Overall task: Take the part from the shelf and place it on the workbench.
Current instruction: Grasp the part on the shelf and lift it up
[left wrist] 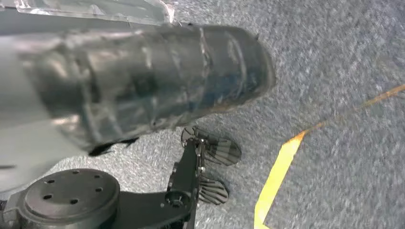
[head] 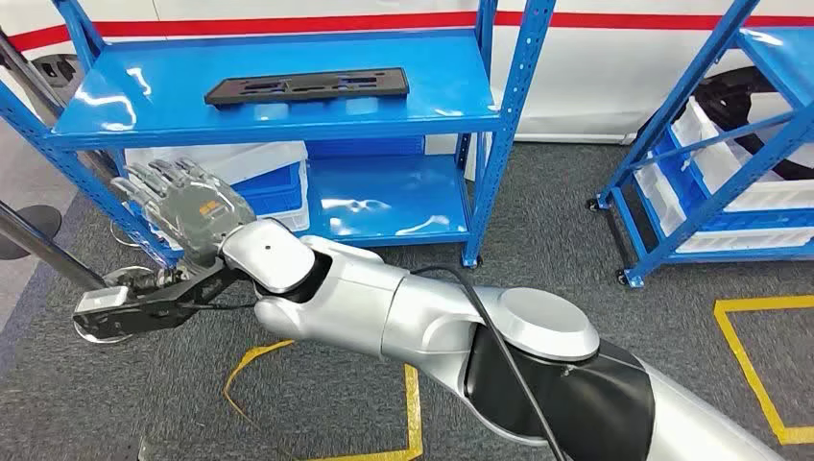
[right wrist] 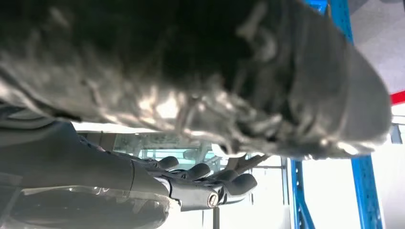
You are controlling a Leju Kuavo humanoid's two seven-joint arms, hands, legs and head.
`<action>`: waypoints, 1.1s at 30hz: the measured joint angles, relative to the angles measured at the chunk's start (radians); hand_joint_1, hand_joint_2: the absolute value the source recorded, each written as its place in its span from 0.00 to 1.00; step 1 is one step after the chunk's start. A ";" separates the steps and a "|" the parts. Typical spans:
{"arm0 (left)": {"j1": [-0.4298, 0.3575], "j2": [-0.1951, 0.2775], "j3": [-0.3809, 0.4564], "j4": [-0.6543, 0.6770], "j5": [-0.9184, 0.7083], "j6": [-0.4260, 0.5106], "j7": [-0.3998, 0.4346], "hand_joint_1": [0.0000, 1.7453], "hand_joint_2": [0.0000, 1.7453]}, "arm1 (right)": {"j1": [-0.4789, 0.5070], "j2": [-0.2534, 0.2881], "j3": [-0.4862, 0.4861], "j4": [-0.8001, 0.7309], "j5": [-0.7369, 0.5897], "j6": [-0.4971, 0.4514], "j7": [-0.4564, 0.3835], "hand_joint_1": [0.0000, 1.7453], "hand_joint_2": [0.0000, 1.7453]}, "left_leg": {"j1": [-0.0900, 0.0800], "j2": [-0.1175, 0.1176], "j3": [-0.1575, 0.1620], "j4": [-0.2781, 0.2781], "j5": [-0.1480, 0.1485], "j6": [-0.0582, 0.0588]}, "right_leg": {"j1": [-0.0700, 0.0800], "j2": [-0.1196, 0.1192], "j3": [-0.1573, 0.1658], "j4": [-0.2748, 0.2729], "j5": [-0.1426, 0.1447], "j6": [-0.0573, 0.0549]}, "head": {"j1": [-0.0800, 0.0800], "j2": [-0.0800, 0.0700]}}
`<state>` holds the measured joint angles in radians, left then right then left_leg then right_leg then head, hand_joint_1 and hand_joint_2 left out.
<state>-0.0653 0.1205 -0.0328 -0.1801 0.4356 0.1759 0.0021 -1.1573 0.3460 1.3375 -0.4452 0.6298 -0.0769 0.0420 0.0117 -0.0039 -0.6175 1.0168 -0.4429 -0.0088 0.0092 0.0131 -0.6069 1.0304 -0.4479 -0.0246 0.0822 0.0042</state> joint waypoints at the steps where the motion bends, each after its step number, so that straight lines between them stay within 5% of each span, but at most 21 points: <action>1: 0.000 0.000 0.000 0.000 -0.001 0.002 0.000 0.00 0.00 | 0.000 0.000 0.000 0.001 0.003 0.000 0.000 0.00 0.00 | 0.004 0.001 0.003 -0.004 0.001 0.003 | 0.002 0.000 0.000 0.001 -0.003 0.003 | 0.000 0.000; 4: 0.000 -0.001 -0.001 0.000 -0.005 0.008 -0.001 0.00 0.00 | 0.000 0.000 -0.001 0.004 0.019 0.000 0.000 0.00 0.00 | 0.011 0.003 0.013 -0.015 0.004 0.015 | 0.001 -0.002 -0.030 0.069 -0.046 0.016 | 0.003 0.000; 6: -0.001 -0.001 -0.001 0.000 -0.006 0.010 -0.004 0.00 0.00 | 0.006 -0.001 -0.002 0.006 0.030 0.000 -0.001 0.00 0.00 | 0.011 0.003 0.014 -0.014 0.002 0.022 | -0.005 -0.004 -0.094 0.197 -0.100 0.023 | 0.005 0.000; 8: -0.001 -0.001 -0.002 0.000 -0.007 0.012 -0.008 0.00 0.00 | 0.014 -0.001 -0.002 0.010 0.036 -0.002 -0.001 0.00 0.00 | 0.010 0.002 0.016 -0.013 -0.001 0.024 | -0.009 -0.004 -0.143 0.276 -0.111 0.026 | 0.005 0.000; 9: 0.000 -0.001 -0.003 0.000 -0.010 0.014 -0.009 0.00 0.00 | 0.016 -0.002 -0.002 0.012 0.037 -0.004 -0.001 0.00 0.00 | 0.011 0.001 0.017 -0.011 -0.003 0.024 | -0.010 -0.004 -0.144 0.265 -0.090 0.025 | 0.005 0.000; 11: 0.000 -0.002 -0.010 0.000 -0.024 0.019 -0.006 0.00 0.00 | 0.018 -0.002 -0.006 0.014 0.034 -0.025 0.002 0.00 0.00 | 0.011 -0.002 0.022 -0.007 -0.011 0.020 | -0.012 -0.004 -0.097 0.149 -0.017 0.020 | 0.005 0.000; 13: -0.001 -0.002 -0.018 0.000 -0.038 0.028 -0.002 0.00 0.00 | 0.018 -0.001 -0.016 0.016 0.035 -0.053 0.005 0.00 0.00 | 0.008 -0.005 0.022 0.000 -0.019 0.013 | -0.009 -0.002 -0.047 0.042 0.022 0.013 | 0.004 0.000; 18: 0.000 -0.003 -0.033 0.000 -0.045 0.038 0.000 0.00 0.00 | 0.017 -0.001 -0.027 0.025 0.074 -0.061 0.001 0.00 0.00 | 0.011 -0.002 0.016 0.013 -0.035 -0.012 | -0.009 0.001 -0.022 0.000 0.020 -0.005 | 0.002 0.000; 22: 0.000 -0.004 -0.046 0.000 -0.058 0.040 0.011 0.00 0.00 | 0.018 0.000 -0.034 0.032 0.090 -0.056 -0.002 0.00 0.00 | 0.011 -0.001 -0.090 0.226 -0.124 -0.024 | -0.011 -0.002 -0.008 -0.011 0.018 -0.018 | -0.003 0.000; 24: 0.002 -0.004 -0.052 0.000 -0.068 0.043 0.020 0.00 0.00 | 0.023 0.000 -0.037 0.036 0.101 -0.053 -0.004 0.00 0.00 | 0.011 0.000 -0.120 0.263 -0.109 -0.026 | -0.009 0.000 -0.004 -0.008 0.013 -0.020 | -0.003 0.000; 28: 0.000 -0.002 -0.064 0.000 -0.076 0.050 0.017 0.00 0.00 | 0.024 0.000 -0.045 0.040 0.116 -0.055 -0.008 0.00 0.00 | 0.006 0.002 -0.025 0.043 0.009 -0.015 | -0.005 0.003 0.008 0.001 -0.004 -0.010 | -0.003 0.000; 33: 0.000 -0.002 -0.071 0.000 -0.079 0.057 0.011 0.00 0.00 | 0.024 0.000 -0.053 0.048 0.127 -0.058 -0.014 0.00 0.00 | 0.007 0.001 -0.001 -0.004 0.008 0.007 | -0.002 0.000 0.001 0.016 -0.019 0.012 | -0.003 0.000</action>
<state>-0.0656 0.1183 -0.1041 -0.1799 0.3569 0.2325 0.0131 -1.1337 0.3460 1.2840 -0.3970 0.7568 -0.1349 0.0282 0.0187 -0.0031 -0.6184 1.0133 -0.4353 -0.0017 0.0076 0.0131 -0.6062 1.0461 -0.4672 -0.0131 0.0791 0.0042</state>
